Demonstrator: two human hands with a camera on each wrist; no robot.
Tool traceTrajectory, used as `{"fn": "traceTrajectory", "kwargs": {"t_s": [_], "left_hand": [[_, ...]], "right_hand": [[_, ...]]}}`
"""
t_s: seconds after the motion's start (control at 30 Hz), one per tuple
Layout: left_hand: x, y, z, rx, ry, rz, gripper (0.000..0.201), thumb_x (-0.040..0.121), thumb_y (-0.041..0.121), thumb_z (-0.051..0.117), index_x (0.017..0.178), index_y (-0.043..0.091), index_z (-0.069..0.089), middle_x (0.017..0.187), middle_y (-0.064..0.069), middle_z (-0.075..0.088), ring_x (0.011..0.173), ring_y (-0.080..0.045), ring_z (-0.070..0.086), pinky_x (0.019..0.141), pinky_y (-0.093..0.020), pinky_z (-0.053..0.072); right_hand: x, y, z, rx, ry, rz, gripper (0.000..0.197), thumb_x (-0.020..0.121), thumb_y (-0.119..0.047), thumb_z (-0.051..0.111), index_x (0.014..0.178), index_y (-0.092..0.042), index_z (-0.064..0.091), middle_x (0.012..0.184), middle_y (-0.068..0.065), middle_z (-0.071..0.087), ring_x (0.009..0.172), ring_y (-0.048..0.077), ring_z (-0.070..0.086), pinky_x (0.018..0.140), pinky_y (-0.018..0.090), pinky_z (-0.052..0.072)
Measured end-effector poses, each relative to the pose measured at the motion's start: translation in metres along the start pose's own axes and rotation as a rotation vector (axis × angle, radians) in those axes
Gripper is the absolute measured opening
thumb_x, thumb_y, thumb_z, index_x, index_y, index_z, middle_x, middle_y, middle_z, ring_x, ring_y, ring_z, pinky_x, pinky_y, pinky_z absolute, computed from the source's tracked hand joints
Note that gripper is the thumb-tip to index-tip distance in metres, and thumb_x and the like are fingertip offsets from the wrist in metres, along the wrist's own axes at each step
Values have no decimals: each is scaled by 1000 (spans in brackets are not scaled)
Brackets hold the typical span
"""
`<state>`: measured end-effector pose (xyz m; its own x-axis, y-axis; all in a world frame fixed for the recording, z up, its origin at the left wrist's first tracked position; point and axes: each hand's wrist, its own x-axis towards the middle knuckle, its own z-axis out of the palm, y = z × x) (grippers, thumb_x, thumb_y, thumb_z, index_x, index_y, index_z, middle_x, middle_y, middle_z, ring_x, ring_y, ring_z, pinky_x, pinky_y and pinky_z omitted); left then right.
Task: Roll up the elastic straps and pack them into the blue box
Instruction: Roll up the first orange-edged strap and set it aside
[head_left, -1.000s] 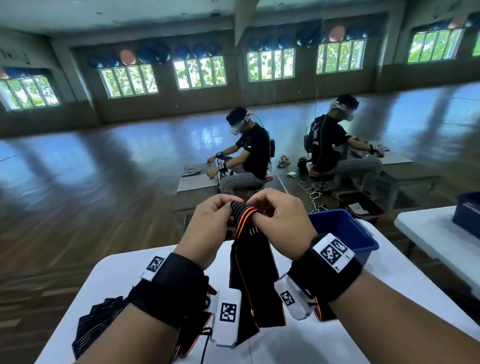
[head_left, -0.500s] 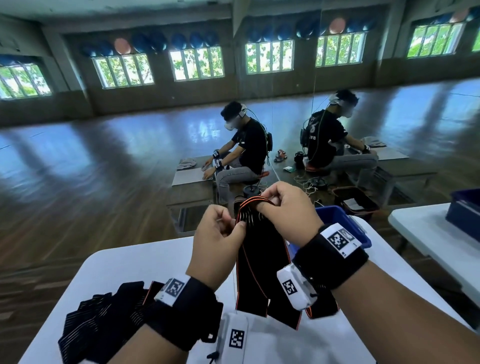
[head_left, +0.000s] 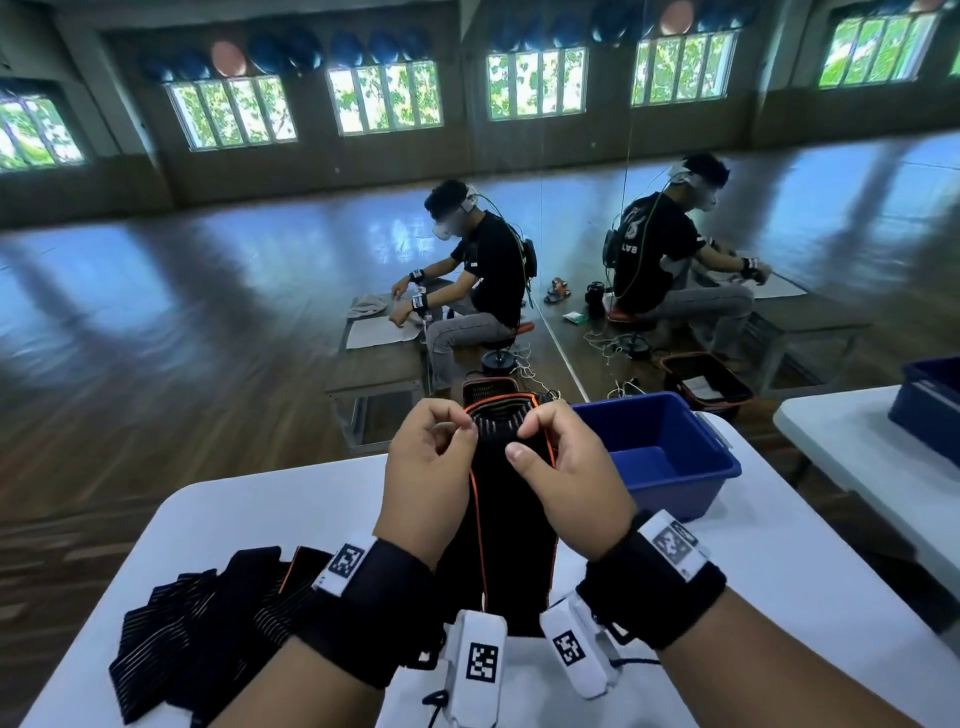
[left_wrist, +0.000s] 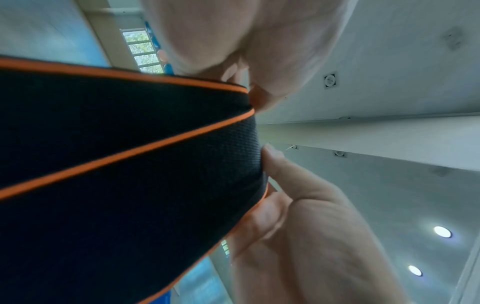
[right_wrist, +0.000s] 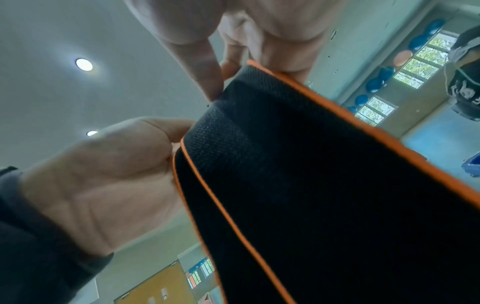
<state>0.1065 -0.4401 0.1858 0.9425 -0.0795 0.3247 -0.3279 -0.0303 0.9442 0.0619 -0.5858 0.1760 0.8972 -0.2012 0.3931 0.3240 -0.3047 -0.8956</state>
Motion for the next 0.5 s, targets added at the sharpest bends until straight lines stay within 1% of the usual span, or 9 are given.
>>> {"fn": "traceTrajectory", "kwargs": {"t_s": [0.03, 0.1, 0.13, 0.2, 0.23, 0.3, 0.37, 0.43, 0.5], "left_hand": [[0, 1, 1, -30, -22, -24, 24, 94, -1, 57, 83, 21, 60, 73, 7, 66, 67, -9, 59, 64, -28, 46], [1, 2, 1, -83, -65, -57, 26, 96, -1, 53, 86, 21, 65, 78, 6, 69, 72, -11, 62, 66, -29, 49], [0, 2, 0, -100, -94, -61, 27, 97, 0, 53, 90, 22, 66, 79, 7, 69, 75, -11, 63, 67, -28, 49], [-4, -1, -1, -122, -167, -65, 23, 99, 3, 52, 97, 21, 66, 83, 10, 69, 79, -7, 64, 71, -24, 49], [-6, -3, -1, -126, -200, -68, 20, 99, 4, 54, 100, 21, 65, 88, 9, 69, 83, -7, 63, 74, -24, 49], [-11, -9, 1, -123, -243, -78, 17, 93, 11, 58, 104, 24, 62, 102, 3, 69, 95, -11, 64, 84, -30, 50], [-14, -13, 4, -109, -269, -87, 22, 86, 17, 59, 106, 27, 60, 114, -3, 66, 107, -18, 63, 93, -37, 52], [-16, -14, 6, -100, -279, -92, 27, 85, 16, 59, 109, 27, 59, 117, -3, 65, 112, -19, 62, 95, -37, 52], [-14, -16, 5, -111, -281, -113, 32, 85, 11, 58, 113, 26, 58, 120, -3, 65, 112, -16, 63, 92, -33, 52]], "right_hand": [[1, 1, 1, 2, 9, 6, 13, 82, -29, 64, 88, -31, 53, 87, -2, 60, 83, 24, 59, 81, 56, 50], [3, 1, 3, 18, 33, 36, 12, 82, -29, 64, 86, -33, 53, 88, 2, 61, 84, 26, 60, 81, 57, 50], [4, 3, 3, 21, 52, 43, 12, 82, -29, 64, 86, -33, 53, 88, 4, 61, 85, 27, 60, 81, 57, 50], [5, 7, 4, 29, 97, 61, 11, 83, -29, 62, 86, -34, 52, 88, 4, 62, 84, 25, 61, 82, 56, 50], [6, 8, 6, 34, 116, 78, 11, 82, -32, 61, 87, -35, 52, 90, 3, 63, 86, 24, 62, 83, 56, 50], [8, 12, 10, 59, 127, 113, 11, 80, -37, 59, 89, -37, 51, 96, 3, 65, 92, 24, 64, 85, 55, 51], [10, 14, 15, 79, 121, 138, 16, 78, -40, 57, 92, -38, 50, 102, 3, 66, 98, 22, 65, 88, 54, 52], [11, 14, 19, 97, 119, 160, 18, 78, -35, 56, 95, -38, 49, 106, 2, 65, 101, 21, 65, 90, 53, 53], [12, 14, 18, 143, 113, 190, 22, 77, -29, 56, 96, -39, 49, 110, 3, 64, 104, 22, 64, 92, 54, 52]]}}
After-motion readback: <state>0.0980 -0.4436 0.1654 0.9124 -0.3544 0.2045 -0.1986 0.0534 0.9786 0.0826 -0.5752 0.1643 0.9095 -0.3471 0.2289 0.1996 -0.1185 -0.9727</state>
